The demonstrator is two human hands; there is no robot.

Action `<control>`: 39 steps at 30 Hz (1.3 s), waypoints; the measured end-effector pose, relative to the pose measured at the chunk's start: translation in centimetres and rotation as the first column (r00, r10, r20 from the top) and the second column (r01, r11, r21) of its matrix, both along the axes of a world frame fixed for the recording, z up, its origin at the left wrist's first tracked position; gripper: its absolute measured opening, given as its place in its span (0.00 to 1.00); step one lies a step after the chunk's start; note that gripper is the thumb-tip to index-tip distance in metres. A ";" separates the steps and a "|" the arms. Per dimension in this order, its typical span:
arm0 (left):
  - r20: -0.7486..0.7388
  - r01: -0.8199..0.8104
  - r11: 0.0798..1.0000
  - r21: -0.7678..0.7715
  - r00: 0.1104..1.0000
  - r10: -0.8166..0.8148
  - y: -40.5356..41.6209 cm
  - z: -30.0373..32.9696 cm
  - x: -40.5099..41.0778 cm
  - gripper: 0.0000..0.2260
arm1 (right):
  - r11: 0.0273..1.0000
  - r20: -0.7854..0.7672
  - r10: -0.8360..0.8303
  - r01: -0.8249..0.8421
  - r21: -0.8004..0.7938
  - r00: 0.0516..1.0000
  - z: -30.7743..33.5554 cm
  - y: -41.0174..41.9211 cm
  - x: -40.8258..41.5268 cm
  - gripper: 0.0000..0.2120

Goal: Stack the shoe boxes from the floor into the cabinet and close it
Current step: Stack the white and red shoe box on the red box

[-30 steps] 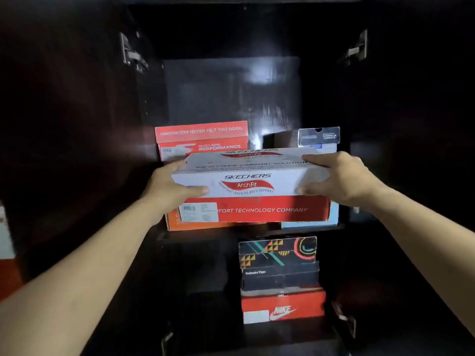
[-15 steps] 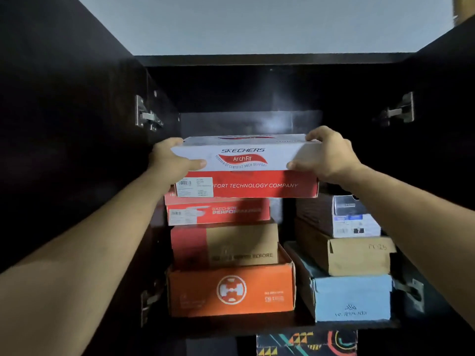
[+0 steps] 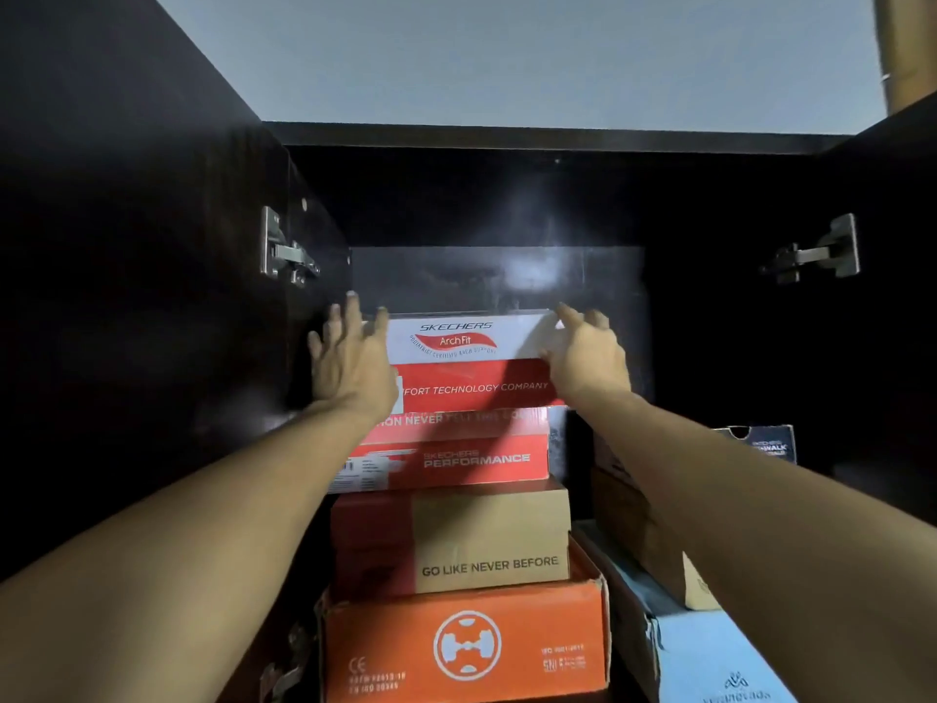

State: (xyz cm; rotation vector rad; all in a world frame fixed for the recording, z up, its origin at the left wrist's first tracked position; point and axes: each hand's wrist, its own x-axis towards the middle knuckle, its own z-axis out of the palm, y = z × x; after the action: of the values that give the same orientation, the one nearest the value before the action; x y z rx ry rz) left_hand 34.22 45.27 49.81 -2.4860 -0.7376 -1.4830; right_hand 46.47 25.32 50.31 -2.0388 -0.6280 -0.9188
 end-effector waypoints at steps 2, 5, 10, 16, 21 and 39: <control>-0.134 -0.044 0.997 0.058 0.990 0.052 0.2 -0.6 0.7 0.43 | 0.998 0.094 -0.011 0.016 -0.062 0.996 -0.9 0.8 0.2 0.33; -0.280 -0.013 0.999 0.046 0.960 0.025 0.6 -2.0 1.5 0.49 | 0.967 0.172 0.042 0.003 -0.253 0.984 -2.5 1.5 1.2 0.35; -0.368 0.013 1.000 0.006 0.930 -0.009 1.1 -3.1 1.8 0.52 | 0.887 -0.021 0.075 -0.076 -0.456 0.997 -3.3 2.0 2.5 0.42; -0.493 -0.013 0.997 -0.072 0.870 -0.024 2.1 -1.2 1.9 0.53 | 0.807 -0.073 0.086 -0.112 -0.580 0.994 -2.7 2.3 2.4 0.39; -0.544 -0.051 0.987 -0.151 0.838 -0.040 2.9 -0.3 2.0 0.53 | 0.727 -0.116 0.080 -0.138 -0.672 0.990 -2.8 3.1 2.1 0.38; -0.507 0.115 0.954 -0.279 0.826 -0.247 0.9 -3.1 0.6 0.42 | 0.745 -0.161 0.115 -0.192 -0.639 0.980 -2.5 1.0 -0.7 0.35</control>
State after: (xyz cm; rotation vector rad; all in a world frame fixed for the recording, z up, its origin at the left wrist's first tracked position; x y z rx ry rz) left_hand 34.79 46.21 46.74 -3.0158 -0.6028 -0.6785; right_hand 45.81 26.35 47.83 -2.5758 -1.1634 -0.5054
